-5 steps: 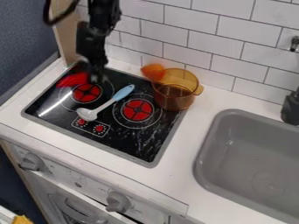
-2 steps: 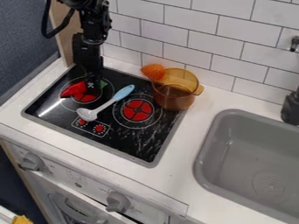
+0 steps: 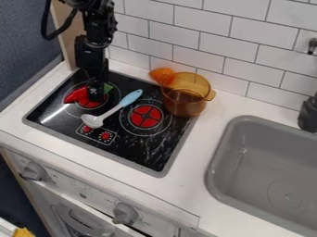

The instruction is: Put the red bell pepper on the left burner

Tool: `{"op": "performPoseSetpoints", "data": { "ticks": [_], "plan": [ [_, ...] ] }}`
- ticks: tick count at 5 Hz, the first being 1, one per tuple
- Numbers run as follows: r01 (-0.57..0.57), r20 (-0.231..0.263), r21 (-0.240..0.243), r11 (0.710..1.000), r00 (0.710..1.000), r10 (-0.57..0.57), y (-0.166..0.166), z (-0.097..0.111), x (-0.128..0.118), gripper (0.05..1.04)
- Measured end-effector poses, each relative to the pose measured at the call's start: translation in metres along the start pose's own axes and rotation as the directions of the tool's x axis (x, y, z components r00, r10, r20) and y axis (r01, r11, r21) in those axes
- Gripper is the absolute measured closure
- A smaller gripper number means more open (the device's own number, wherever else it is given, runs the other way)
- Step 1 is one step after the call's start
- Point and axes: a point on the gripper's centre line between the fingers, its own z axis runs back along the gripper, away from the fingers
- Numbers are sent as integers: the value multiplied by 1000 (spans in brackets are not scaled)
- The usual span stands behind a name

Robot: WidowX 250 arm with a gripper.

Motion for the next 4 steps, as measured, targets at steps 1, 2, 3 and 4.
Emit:
{"op": "performPoseSetpoints", "data": {
  "ticks": [1, 2, 3, 4],
  "plan": [
    [28, 27, -83, 996, 999, -26, -9, 37, -8, 83],
    [24, 40, -135, 991, 999, -19, -9, 66, -7, 83],
    [-5, 80, -132, 991, 997, 15, -4, 75, -5, 83],
    [1, 81, -134, 991, 997, 10, -3, 76, -9, 83]
  ]
}}
